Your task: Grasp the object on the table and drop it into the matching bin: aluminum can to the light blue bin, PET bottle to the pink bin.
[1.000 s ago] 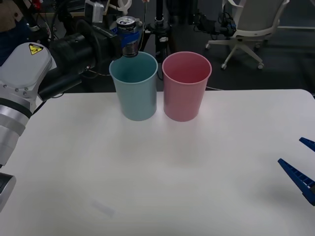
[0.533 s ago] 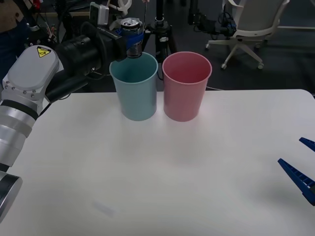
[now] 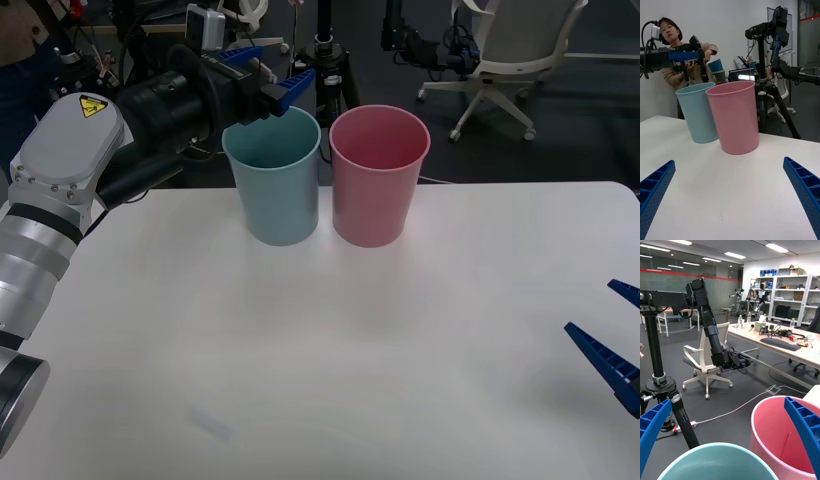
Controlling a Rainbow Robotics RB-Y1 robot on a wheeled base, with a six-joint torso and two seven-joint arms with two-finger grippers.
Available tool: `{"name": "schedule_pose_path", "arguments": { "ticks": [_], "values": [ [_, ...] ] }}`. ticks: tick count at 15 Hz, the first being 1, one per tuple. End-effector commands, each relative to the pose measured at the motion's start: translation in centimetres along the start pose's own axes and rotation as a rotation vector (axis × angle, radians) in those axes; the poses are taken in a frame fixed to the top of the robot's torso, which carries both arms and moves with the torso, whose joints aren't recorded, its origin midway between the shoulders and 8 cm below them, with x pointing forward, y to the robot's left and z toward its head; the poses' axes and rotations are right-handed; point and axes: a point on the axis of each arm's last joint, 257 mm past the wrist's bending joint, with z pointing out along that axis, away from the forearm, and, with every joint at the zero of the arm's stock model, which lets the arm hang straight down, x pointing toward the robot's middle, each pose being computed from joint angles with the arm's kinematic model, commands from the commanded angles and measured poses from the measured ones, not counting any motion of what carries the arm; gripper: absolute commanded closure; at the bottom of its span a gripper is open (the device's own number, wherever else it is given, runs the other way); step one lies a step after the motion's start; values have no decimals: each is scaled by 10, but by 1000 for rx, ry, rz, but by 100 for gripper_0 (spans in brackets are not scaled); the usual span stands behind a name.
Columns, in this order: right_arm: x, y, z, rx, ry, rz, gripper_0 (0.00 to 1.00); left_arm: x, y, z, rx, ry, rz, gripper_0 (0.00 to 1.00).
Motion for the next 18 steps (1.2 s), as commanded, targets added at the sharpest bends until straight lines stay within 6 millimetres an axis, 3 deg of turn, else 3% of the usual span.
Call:
{"name": "schedule_pose_path", "arguments": {
  "ticks": [1, 5, 8, 11, 18],
  "values": [
    [0, 0, 0, 0, 0, 0, 0, -1, 0, 0, 1, -2, -2, 0],
    [0, 0, 0, 0, 0, 0, 0, -2, -1, -8, 34, 3, -23, 0],
    [0, 0, 0, 0, 0, 0, 0, 0, 5, -27, 61, 3, -30, 0],
    [0, 0, 0, 0, 0, 0, 0, -3, 8, -52, 64, -15, -12, 0],
    [0, 0, 0, 0, 0, 0, 0, 8, 18, -141, 25, -41, 19, 0]
  ]
}}
